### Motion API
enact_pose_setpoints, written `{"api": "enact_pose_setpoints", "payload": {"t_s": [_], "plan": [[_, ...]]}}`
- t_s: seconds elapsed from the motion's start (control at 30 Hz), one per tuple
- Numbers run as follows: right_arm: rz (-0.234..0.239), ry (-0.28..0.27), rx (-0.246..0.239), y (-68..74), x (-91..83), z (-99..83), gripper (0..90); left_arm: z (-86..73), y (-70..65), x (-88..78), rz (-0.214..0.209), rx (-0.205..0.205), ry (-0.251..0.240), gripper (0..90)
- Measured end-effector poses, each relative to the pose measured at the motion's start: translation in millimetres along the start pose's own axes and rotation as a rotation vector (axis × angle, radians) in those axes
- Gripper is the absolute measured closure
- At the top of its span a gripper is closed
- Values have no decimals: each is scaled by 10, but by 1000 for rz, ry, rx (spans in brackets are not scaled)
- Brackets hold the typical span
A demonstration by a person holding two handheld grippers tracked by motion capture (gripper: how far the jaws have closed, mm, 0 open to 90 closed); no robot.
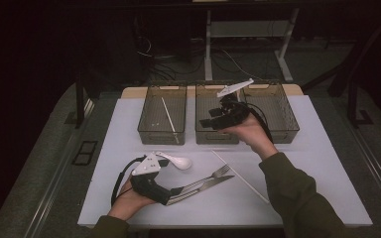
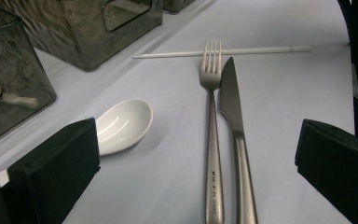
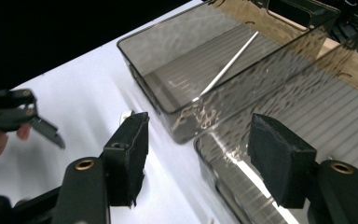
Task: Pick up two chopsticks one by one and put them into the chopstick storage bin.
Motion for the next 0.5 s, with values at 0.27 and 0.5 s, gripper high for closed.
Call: {"api": "enact_pose_setpoints", "payload": {"t_s": [0.27, 0.5], "plan": [[-3, -16, -12, -37, -294, -287, 385, 0, 5, 4, 1, -8, -7, 0], [-9, -23, -7, -79, -526, -597, 394, -4, 10, 10, 1, -9, -5, 0]]}}
Point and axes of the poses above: each handheld gripper's, and its own axes: x roughly forward along the jaws, z roughly out of its top, y roughly to its left, the point moved 9 cm from there along x, roughly forward along the jaws, and after that the axes turned 2 degrees about -y, right-handed, at the moved point
